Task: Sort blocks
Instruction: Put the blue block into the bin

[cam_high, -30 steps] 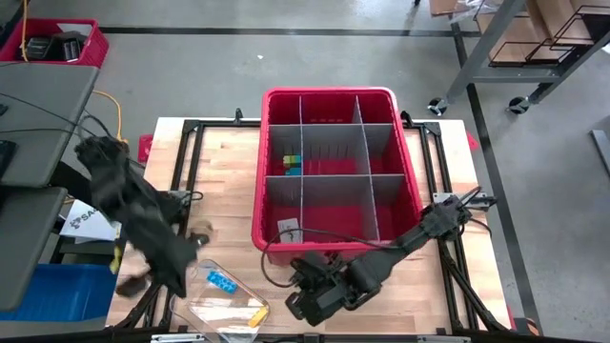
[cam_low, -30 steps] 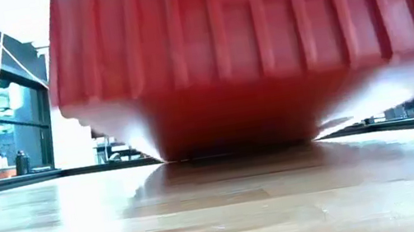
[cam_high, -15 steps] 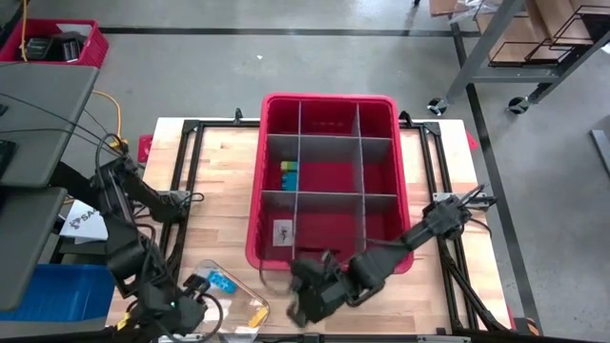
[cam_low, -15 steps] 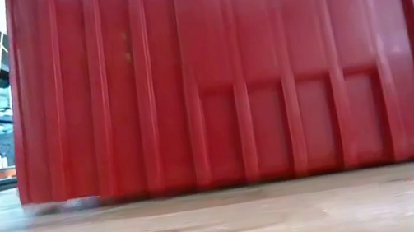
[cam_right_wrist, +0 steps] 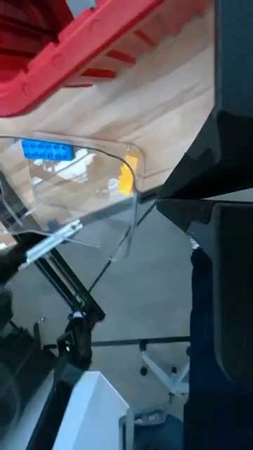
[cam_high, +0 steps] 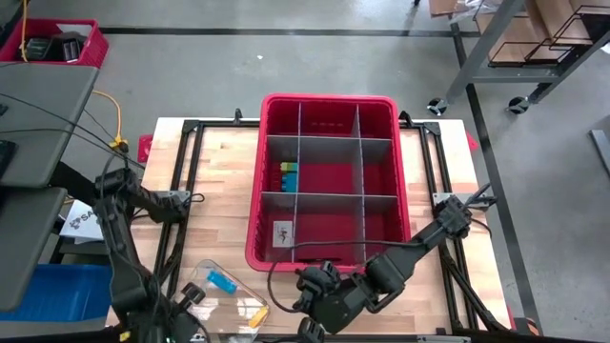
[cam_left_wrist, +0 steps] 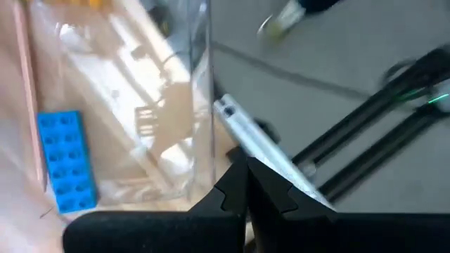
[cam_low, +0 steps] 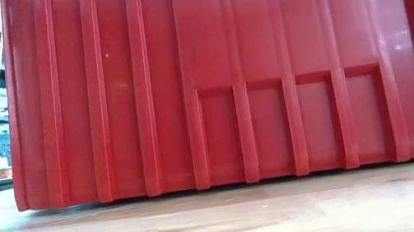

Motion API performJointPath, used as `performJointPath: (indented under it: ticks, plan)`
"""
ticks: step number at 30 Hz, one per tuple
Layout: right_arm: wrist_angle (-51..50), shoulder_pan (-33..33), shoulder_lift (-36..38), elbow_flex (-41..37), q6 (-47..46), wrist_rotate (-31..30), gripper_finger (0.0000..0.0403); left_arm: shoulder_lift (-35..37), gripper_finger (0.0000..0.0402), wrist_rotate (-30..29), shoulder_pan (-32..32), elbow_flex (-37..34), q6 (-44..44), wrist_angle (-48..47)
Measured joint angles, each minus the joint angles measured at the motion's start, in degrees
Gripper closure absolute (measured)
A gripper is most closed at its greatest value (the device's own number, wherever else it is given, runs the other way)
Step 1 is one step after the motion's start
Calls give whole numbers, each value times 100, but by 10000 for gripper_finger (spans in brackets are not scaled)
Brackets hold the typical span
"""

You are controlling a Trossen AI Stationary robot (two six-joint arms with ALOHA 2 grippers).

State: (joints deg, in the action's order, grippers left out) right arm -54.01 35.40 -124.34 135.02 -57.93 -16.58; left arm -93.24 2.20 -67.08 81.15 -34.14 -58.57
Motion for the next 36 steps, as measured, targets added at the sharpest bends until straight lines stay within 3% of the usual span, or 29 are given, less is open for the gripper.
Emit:
performJointPath:
  ticks: [10, 14, 28, 32, 36]
  plan:
    - [-505, 37, 164, 3, -41, 48, 403, -794, 401, 48, -448, -258, 103, 1293]
    - [-653, 20, 173, -6, -12, 47, 403, -1031, 401, -442, -479, -279, 76, 1118]
    - [-753, -52, 223, -4, -7, 31, 403, -1386, 401, -1333, 346, -274, 1179, 993]
    - [-750, -44, 251, -4, -9, 56, 403, -1334, 401, -1293, 616, -266, 1186, 974]
    - [-747, -39, 285, -4, 9, 342, 403, -1034, 401, -775, 683, -137, 1177, 800]
